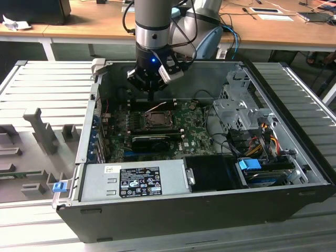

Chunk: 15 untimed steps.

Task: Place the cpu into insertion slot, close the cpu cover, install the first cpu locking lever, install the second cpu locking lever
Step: 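Install the first cpu locking lever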

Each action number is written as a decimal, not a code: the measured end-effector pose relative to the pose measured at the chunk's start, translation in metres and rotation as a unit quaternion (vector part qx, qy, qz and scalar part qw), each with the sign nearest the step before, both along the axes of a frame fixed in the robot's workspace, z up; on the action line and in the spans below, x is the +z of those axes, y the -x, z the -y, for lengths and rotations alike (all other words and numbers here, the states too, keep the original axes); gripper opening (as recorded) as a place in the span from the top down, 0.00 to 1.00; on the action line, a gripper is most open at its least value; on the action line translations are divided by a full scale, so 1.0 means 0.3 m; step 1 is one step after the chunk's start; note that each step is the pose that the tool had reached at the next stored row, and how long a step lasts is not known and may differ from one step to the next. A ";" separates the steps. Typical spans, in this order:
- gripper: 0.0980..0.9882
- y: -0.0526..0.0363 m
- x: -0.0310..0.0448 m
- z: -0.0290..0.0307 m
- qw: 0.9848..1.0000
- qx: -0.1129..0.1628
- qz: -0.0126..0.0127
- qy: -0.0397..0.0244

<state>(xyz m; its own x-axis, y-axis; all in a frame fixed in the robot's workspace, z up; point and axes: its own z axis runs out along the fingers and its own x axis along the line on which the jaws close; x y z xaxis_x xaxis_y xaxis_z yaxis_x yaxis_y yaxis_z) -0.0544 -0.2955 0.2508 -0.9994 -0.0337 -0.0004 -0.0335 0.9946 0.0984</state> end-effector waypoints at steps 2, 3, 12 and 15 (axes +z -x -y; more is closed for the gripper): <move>0.99 0.000 -0.009 0.004 1.000 0.000 0.000 -0.005; 0.99 -0.001 -0.012 0.004 1.000 0.001 0.001 -0.005; 0.99 -0.034 -0.067 0.003 1.000 0.002 0.001 -0.005; 0.99 -0.041 -0.071 -0.007 1.000 0.002 0.001 -0.005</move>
<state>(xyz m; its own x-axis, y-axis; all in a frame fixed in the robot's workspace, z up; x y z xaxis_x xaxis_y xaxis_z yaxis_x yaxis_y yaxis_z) -0.0421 -0.2934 0.2295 -0.9993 -0.0377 -0.0029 -0.0378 0.9933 0.1088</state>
